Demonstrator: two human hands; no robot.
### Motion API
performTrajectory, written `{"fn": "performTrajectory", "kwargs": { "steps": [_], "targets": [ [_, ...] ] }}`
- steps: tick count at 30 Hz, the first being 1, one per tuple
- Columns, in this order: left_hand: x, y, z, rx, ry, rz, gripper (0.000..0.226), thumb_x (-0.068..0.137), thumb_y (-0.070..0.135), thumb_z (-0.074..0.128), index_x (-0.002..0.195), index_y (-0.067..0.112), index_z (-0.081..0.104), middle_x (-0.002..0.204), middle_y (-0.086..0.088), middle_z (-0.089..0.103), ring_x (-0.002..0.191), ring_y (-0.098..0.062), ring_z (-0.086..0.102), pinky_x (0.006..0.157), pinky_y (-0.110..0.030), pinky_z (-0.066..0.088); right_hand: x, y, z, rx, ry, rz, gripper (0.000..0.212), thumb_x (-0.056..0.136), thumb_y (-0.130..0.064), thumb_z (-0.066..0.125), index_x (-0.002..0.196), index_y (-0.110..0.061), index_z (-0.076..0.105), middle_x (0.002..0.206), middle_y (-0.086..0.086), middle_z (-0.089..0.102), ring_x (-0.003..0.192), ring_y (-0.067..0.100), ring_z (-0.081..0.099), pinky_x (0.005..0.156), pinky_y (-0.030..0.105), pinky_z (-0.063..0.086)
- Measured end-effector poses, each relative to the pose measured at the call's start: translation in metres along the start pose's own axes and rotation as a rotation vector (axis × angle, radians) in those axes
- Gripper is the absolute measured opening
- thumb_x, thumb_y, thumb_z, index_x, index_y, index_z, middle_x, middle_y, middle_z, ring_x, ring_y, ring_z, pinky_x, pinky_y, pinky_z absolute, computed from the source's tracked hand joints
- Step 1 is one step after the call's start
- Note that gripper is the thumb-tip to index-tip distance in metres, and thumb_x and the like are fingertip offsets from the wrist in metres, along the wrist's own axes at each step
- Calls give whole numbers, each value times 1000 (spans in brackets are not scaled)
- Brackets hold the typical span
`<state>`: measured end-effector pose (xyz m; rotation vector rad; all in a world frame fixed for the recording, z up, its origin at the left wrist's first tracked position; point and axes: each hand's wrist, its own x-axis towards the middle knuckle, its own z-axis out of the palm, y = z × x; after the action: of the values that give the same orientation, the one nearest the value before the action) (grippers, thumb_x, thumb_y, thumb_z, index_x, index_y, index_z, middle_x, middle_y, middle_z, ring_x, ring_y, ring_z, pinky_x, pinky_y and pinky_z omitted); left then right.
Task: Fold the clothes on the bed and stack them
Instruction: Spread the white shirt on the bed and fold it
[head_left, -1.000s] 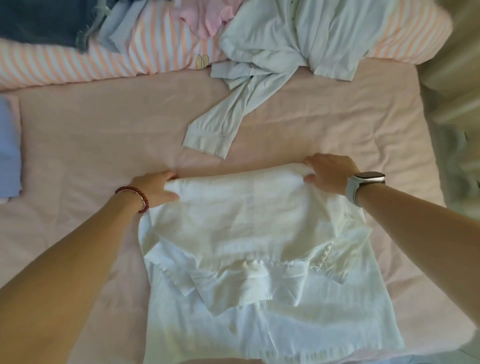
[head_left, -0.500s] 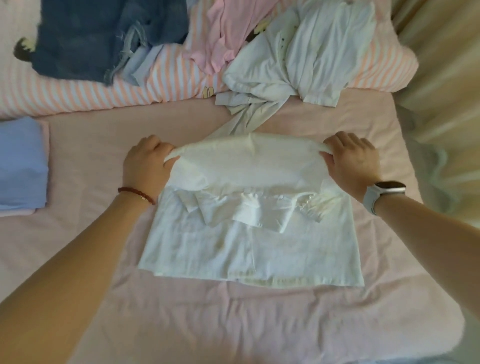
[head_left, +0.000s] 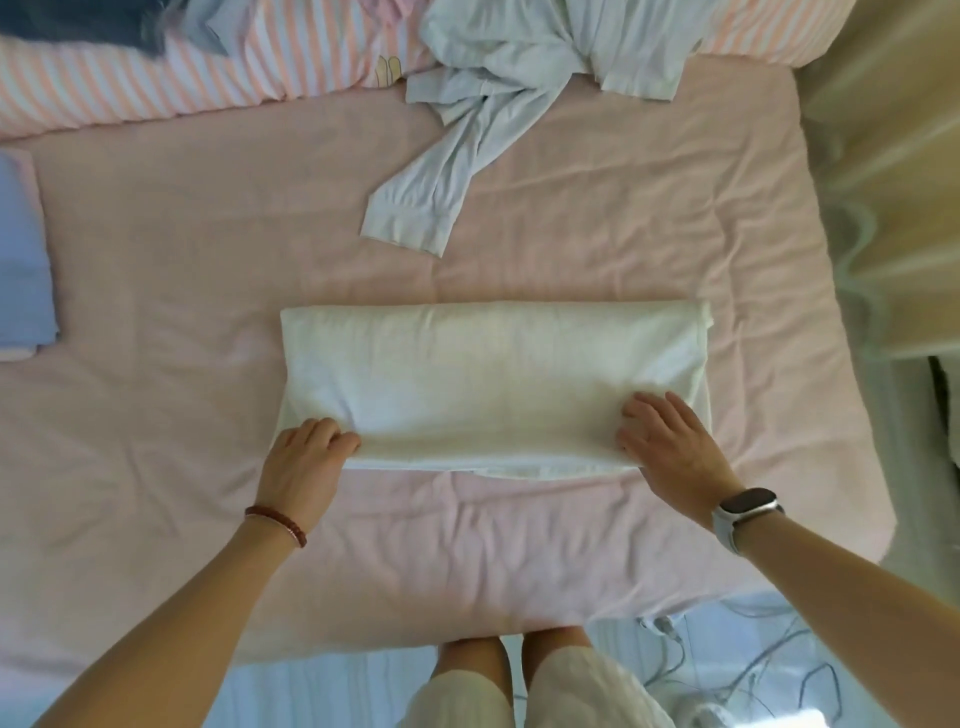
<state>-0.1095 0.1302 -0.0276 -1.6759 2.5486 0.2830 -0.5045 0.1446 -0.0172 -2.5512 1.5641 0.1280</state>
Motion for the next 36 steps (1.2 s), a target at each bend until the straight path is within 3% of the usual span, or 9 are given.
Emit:
{"fn": "performTrajectory", "kwargs": {
  "steps": [5, 9, 12, 15, 18, 22, 27, 31, 36],
  "targets": [
    [-16, 8, 11, -27, -121, -82, 51, 37, -18, 74, 82, 6, 69, 75, -11, 61, 67, -29, 64, 57, -36, 51, -17, -20, 11, 28, -151, 212, 46, 46, 15, 73, 88, -4, 69, 112, 22, 62, 114, 46, 53, 90, 61, 44],
    [-22, 12, 10, -160, -249, -330, 26, 67, 8, 67, 93, 8, 68, 97, -12, 63, 91, -33, 61, 83, -44, 46, -24, -31, 7, 65, -405, 368, 47, 72, -11, 63, 119, -11, 58, 145, 13, 37, 140, 39, 19, 110, 57, 17],
    [-16, 35, 8, -107, -36, -384, 30, 74, 24, 47, 86, 7, 69, 94, -14, 63, 87, -35, 61, 81, -49, 43, -26, -33, 1, 69, -205, 351, 24, 73, -16, 62, 94, -5, 65, 130, 20, 53, 128, 45, 39, 100, 67, 29],
    [7, 73, 8, -36, 83, -282, 41, 76, 32, 47, 105, 11, 67, 112, -15, 61, 99, -35, 58, 83, -49, 42, -12, -32, 0, 62, -124, 333, 47, 84, -31, 36, 115, -7, 61, 136, 22, 47, 129, 45, 38, 101, 66, 25],
    [38, 112, 18, -60, 11, -164, 65, 70, 42, 68, 131, 22, 53, 139, -15, 46, 125, -40, 45, 97, -67, 27, 10, -30, 12, 77, -105, 242, 56, 87, -38, 39, 137, -14, 46, 145, 23, 34, 132, 45, 32, 100, 68, 28],
    [70, 150, 34, -63, -124, -84, 88, 60, 59, 71, 138, 32, 41, 149, -13, 32, 135, -45, 28, 93, -77, 15, 24, -7, 35, 51, -151, 185, 65, 81, -41, 62, 139, -22, 42, 147, 20, 32, 132, 44, 33, 98, 66, 29],
    [80, 154, 55, -70, -236, -120, 92, 68, 68, 58, 145, 39, 17, 153, -4, -12, 142, -41, -3, 98, -74, 2, -7, 38, 44, 216, -204, 593, 65, 90, -52, 40, 147, -26, 22, 155, 12, 16, 141, 34, 17, 108, 50, 22],
    [81, 156, 58, -47, -311, -156, 92, 72, 69, 53, 146, 42, 5, 157, -5, -11, 141, -37, -13, 100, -72, 0, -11, 47, 34, 661, -24, 1020, 58, 86, -35, 60, 136, -12, 40, 117, 8, 51, 114, 33, 45, 90, 36, 37],
    [87, 158, 59, -20, -358, -172, 91, 74, 73, 45, 143, 46, -9, 152, -1, -26, 137, -32, -24, 101, -70, -1, 4, 48, 27, 1163, 28, 1198, 31, 84, -30, 65, 106, -10, 58, 84, -4, 58, 84, 21, 56, 70, 32, 46]
  ]
}}
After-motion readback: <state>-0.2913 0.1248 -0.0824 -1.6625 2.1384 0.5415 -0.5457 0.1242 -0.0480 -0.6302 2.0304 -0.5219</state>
